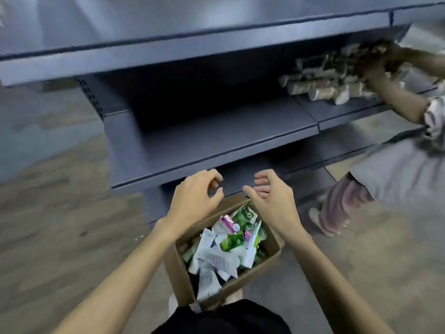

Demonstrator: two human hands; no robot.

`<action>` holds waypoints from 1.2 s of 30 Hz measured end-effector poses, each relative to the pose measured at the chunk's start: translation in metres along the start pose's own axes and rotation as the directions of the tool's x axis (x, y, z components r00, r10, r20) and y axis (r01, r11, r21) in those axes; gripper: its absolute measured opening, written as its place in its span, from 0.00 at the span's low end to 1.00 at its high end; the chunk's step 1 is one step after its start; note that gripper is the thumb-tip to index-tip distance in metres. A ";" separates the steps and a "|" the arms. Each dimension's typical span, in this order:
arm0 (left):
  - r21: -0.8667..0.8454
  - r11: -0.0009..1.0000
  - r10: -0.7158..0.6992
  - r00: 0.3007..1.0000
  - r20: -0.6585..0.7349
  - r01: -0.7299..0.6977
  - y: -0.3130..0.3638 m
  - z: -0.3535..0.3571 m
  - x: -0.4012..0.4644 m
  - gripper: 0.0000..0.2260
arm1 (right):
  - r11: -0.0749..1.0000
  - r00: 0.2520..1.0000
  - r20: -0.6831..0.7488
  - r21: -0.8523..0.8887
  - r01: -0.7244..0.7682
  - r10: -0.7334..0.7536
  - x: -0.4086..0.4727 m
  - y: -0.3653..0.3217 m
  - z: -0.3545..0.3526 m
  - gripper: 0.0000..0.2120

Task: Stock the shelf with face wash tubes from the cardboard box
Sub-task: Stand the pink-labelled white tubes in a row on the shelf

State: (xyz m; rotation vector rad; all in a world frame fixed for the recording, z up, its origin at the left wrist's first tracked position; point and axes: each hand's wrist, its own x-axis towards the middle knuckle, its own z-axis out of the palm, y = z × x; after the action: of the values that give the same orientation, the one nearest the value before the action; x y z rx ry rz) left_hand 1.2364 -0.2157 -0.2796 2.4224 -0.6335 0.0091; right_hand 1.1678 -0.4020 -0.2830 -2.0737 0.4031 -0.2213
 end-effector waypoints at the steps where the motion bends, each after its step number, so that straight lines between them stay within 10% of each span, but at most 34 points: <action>1: -0.003 0.999 -0.037 0.999 0.026 0.037 -0.004 0.011 -0.006 0.08 | 1.000 1.000 0.018 -0.004 -0.026 0.026 -0.004 0.012 0.002 0.15; 16: 0.083 0.921 -0.387 0.873 0.298 0.380 -0.044 0.099 -0.068 0.08 | 0.946 0.884 0.358 -0.229 -0.230 0.301 -0.025 0.129 0.068 0.20; 26: 0.046 0.844 -0.523 0.801 0.292 0.534 -0.075 0.124 -0.098 0.08 | 0.914 0.905 0.157 -0.155 -0.374 0.396 -0.025 0.157 0.137 0.13; 36: -0.066 0.857 -0.486 0.843 0.230 0.512 -0.091 0.123 -0.084 0.23 | 0.975 0.928 0.344 -0.207 -0.074 0.144 -0.007 0.116 0.096 0.08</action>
State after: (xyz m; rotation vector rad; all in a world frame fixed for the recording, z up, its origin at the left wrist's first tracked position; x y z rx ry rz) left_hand 1.1843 -0.1869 -0.4439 2.4105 -0.0613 -0.4908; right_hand 1.1693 -0.3767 -0.4313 -2.2139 0.3240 0.2717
